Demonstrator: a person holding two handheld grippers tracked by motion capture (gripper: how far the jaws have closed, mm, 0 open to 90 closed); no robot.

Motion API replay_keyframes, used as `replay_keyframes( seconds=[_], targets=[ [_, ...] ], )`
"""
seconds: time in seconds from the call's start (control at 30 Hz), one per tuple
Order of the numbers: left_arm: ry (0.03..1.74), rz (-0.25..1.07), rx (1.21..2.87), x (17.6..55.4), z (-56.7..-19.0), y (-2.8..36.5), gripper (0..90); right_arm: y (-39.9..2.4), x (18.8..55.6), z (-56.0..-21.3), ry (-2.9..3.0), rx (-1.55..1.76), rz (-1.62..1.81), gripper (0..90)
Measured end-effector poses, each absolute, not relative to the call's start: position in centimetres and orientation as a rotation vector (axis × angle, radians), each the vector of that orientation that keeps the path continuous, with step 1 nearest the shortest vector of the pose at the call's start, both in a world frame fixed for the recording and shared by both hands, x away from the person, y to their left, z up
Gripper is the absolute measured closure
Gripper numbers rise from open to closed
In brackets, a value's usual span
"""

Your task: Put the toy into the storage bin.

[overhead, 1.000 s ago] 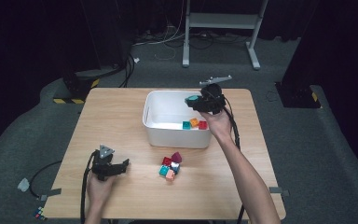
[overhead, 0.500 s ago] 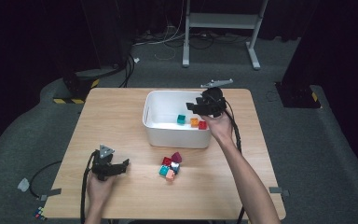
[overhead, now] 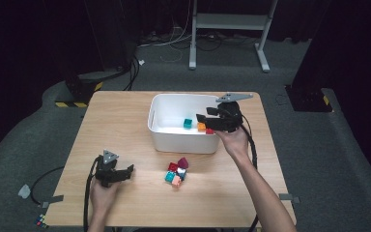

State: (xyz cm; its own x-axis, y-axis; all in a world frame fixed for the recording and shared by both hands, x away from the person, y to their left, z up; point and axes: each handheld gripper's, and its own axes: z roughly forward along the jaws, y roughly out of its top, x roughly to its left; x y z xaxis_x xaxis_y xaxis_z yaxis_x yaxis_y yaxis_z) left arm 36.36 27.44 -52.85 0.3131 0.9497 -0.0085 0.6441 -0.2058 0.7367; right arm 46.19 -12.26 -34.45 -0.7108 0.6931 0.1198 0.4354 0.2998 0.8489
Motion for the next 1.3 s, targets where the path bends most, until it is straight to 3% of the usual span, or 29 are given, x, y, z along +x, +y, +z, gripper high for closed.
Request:
replay_keyframes(
  seconds=[0.73, 1.3],
  targets=[
    [1.408, 0.610, 1.941, 36.4, -52.8, 27.4, 16.6, -13.7, 41.9, -37.6, 2.297, 0.984, 1.416, 46.9],
    [1.409, 0.611, 1.940, 36.3, -52.8, 27.4, 16.6, -12.5, 40.5, -42.9, 2.359, 1.019, 1.385, 47.4]
  ],
)
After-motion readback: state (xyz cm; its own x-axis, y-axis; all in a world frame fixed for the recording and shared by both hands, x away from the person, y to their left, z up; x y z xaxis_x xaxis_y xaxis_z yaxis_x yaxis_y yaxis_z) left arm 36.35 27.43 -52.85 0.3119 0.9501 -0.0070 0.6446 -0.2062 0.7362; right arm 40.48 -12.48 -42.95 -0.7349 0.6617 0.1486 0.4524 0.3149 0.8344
